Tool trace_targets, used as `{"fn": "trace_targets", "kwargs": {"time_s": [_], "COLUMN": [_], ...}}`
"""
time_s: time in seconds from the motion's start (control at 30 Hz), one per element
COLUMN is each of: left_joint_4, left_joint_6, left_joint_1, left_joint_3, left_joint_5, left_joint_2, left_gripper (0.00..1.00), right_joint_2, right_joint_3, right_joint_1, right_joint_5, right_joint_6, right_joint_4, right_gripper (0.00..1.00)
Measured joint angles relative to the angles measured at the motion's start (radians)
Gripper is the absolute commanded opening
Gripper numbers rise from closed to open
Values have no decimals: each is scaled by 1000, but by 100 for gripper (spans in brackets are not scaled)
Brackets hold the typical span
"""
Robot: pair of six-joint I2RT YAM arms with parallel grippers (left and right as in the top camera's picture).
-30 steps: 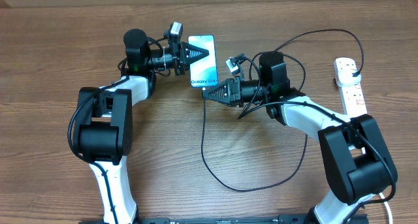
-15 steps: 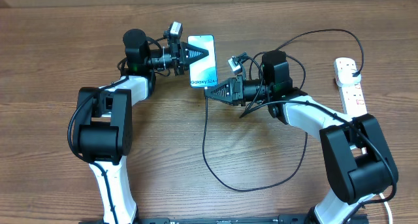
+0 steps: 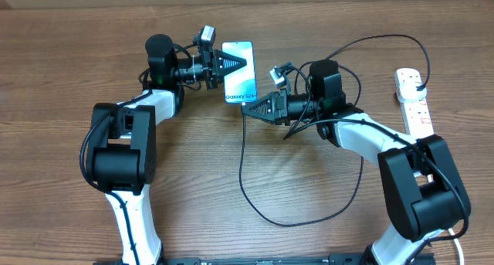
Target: Plug charger to phone and switch on socket
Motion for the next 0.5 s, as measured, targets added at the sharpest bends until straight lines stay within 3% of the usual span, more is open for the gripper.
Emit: {"fn": "trace_targets", "kwargs": {"time_s": [0.5], "left_joint_4": [0], "left_joint_6": [-8], "left_joint_1": [-7], "left_joint_3": [0], "left_joint_5": [-18], "left_joint_2": [0], "left_gripper": [4], "right_joint_2": [0], "right_joint_3": [0], "right_joint_1": [0], "right_joint_5": [5], "right_joint_6": [0], "right_joint_4": [0], "right_gripper": [4]}}
